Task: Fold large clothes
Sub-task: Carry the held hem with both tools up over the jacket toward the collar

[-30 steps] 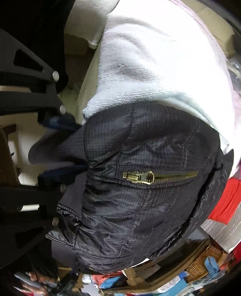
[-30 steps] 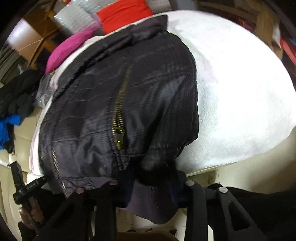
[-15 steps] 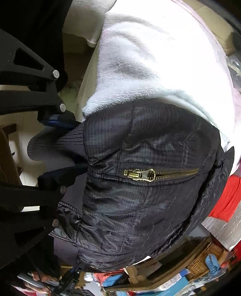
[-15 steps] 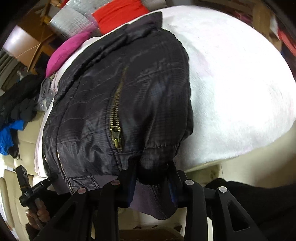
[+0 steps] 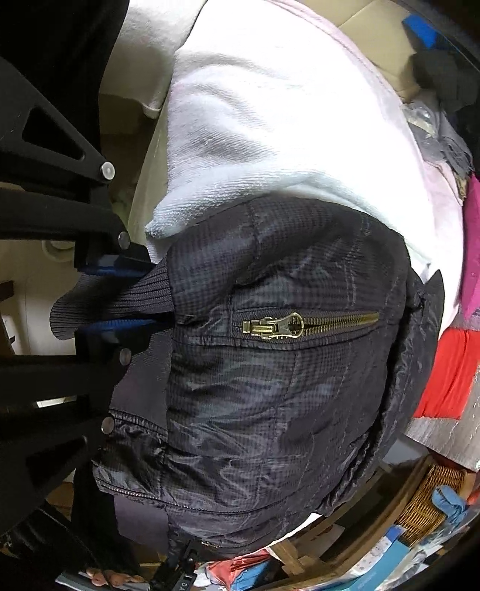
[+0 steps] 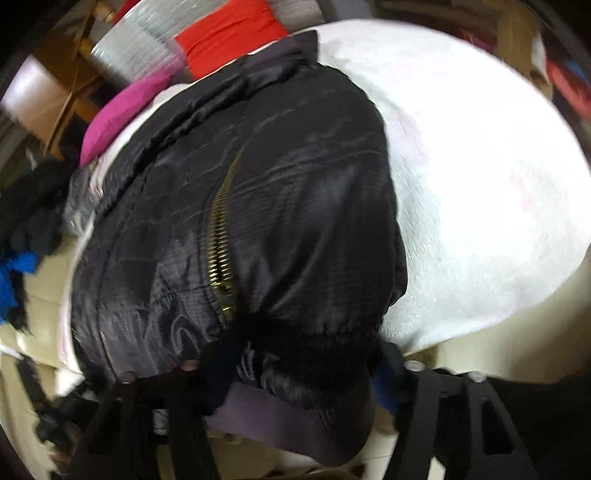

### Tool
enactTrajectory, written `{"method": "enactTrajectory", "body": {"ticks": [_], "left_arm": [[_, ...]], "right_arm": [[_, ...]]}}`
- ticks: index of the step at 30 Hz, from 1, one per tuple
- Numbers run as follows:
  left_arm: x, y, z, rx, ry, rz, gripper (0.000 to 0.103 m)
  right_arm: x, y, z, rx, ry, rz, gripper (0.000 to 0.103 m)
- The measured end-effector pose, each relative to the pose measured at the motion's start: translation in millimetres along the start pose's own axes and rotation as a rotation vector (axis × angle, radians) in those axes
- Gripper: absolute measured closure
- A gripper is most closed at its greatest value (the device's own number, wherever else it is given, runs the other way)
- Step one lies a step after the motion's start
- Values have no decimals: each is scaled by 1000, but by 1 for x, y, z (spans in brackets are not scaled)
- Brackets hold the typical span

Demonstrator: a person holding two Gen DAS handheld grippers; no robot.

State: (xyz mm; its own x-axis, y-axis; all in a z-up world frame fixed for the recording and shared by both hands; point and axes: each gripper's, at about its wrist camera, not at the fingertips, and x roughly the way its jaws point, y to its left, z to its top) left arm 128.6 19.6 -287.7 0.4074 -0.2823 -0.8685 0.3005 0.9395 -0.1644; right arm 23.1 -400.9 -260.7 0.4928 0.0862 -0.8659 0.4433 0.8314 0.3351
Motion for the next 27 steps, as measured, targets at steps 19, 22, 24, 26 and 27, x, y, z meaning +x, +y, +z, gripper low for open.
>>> {"method": "enactTrajectory", "body": {"ticks": [19, 22, 24, 26, 27], "left_arm": [[-13, -14, -5, 79, -49, 62, 88], [-12, -16, -4, 80, -44, 65, 88], [-8, -18, -2, 81, -38, 68, 88], [-5, -18, -1, 77, -25, 68, 87], [-2, -19, 0, 73, -14, 65, 80]], "right_arm": [[18, 9, -17, -97, 106, 47, 22], [8, 12, -18, -118, 79, 56, 38], [-3, 16, -20, -140, 59, 68, 63], [-18, 22, -23, -173, 21, 90, 65], [-24, 24, -25, -183, -1, 111, 65]]}}
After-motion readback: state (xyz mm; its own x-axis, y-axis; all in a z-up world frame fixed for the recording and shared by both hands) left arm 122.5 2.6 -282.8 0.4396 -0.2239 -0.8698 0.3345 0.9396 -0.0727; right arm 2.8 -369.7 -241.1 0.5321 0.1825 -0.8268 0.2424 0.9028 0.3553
